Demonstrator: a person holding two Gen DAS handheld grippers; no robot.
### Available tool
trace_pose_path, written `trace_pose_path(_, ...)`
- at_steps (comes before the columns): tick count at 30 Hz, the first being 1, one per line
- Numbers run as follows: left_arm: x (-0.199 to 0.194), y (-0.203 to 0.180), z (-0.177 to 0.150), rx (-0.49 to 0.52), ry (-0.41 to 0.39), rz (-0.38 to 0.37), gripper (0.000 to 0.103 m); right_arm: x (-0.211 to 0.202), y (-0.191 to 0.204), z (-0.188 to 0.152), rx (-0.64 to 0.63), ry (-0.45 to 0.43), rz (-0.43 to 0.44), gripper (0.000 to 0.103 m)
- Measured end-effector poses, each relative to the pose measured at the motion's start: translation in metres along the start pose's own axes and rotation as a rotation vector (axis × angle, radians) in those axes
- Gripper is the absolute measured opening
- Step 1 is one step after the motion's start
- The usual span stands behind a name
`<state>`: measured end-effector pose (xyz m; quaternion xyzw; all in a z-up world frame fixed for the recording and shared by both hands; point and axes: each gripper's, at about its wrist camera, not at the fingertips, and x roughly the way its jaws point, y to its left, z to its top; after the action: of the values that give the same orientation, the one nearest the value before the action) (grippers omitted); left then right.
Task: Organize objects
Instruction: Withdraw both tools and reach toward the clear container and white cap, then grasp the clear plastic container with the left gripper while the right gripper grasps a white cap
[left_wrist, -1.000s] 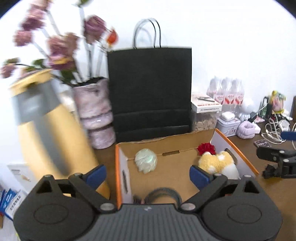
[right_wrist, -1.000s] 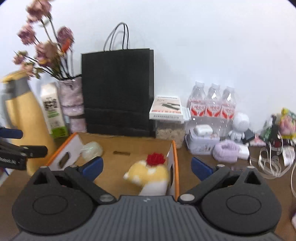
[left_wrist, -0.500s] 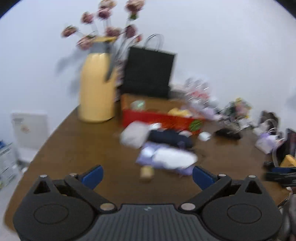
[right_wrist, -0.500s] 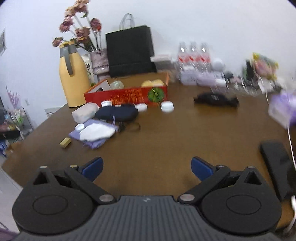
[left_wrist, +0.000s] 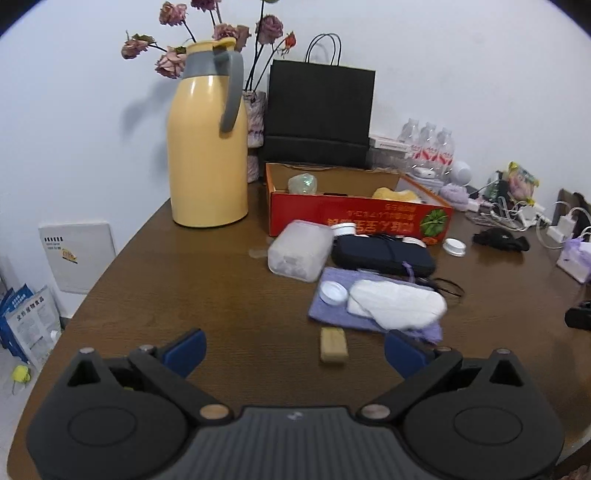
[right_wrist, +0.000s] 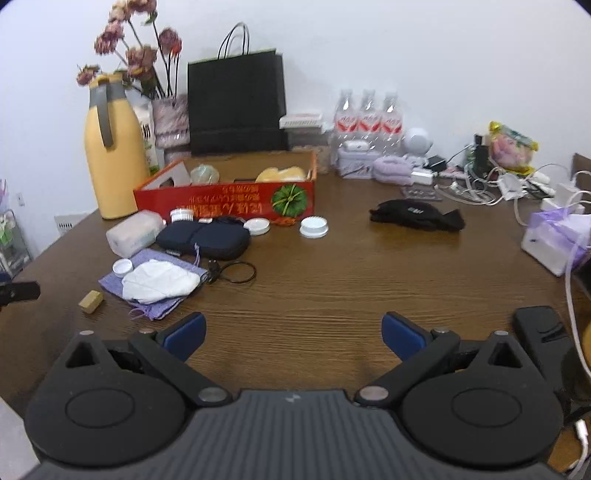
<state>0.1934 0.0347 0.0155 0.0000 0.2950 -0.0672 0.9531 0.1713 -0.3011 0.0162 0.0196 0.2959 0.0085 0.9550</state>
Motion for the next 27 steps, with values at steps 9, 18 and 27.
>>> trace_pose_path(9, 0.110, -0.008, 0.049, 0.117, 0.020, -0.055, 0.100, 0.080, 0.015, 0.048, -0.081, -0.070, 0.003, 0.103)
trace_pose_path(18, 0.201, 0.001, 0.084, 0.084, 0.128, -0.075, 0.086, 0.213, -0.013, 0.092, -0.116, 0.050, -0.029, 0.075)
trace_pose_path(27, 0.198, -0.015, 0.077, 0.156, 0.108, -0.054, 0.063, 0.231, -0.026, 0.085, 0.012, 0.066, 0.010, 0.041)
